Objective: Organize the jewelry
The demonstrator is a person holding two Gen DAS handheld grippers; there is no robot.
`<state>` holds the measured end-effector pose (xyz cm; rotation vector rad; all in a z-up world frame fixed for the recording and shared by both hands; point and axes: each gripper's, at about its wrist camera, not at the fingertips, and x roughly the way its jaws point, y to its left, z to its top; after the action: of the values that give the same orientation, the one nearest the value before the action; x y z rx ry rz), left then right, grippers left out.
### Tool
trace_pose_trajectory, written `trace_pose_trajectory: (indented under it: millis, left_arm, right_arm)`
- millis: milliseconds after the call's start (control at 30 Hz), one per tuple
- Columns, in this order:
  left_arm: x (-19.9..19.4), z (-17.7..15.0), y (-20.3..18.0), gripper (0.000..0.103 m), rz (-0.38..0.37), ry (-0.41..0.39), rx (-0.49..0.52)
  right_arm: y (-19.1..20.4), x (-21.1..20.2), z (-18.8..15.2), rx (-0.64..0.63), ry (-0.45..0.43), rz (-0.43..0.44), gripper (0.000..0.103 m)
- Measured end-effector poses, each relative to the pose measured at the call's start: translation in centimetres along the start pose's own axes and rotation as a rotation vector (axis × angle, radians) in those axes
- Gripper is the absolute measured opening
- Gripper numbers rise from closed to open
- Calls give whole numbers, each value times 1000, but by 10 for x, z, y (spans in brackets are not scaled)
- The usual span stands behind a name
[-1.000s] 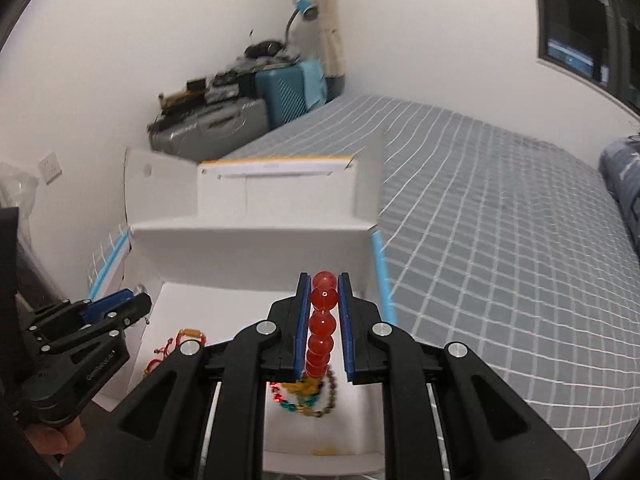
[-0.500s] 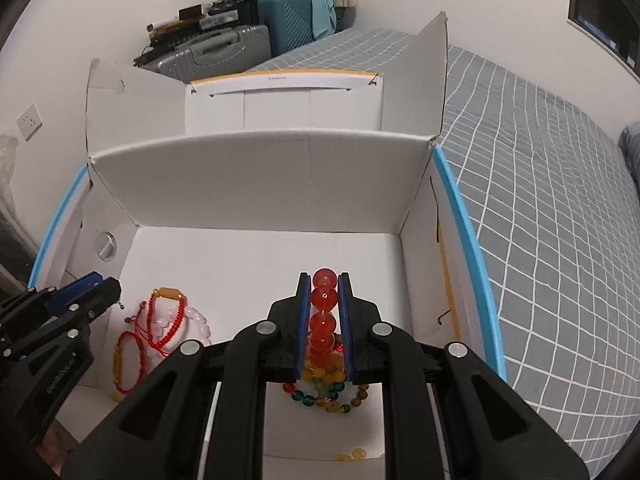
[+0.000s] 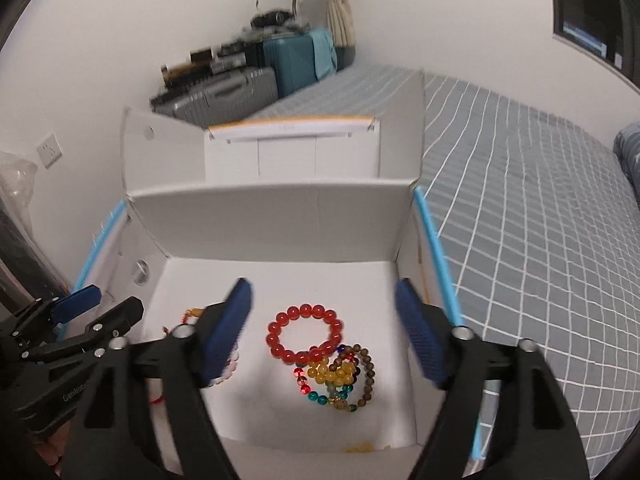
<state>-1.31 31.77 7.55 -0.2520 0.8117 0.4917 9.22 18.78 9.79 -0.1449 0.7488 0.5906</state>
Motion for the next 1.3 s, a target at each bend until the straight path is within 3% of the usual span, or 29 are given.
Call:
trace_pose_trajectory:
  millis: [133,367,833,1300]
  left_arm:
    - [-30,-11,-2,83,-5,-64,2]
    - [-72,-46,3,97,-16,-155,-2]
    - [-89,-108,2,97,-32,-170,16]
    - [-85,-118,3,97,-6,-179,-2]
  right_arm:
    - [0,-35,-11,-1,-65,21,94]
    - [8,-78,-40,-33,-136,-16,95]
    - [-2,-102,-116,15,-148,-66,95]
    - [0,-93,-120,17,-128,-78,95]
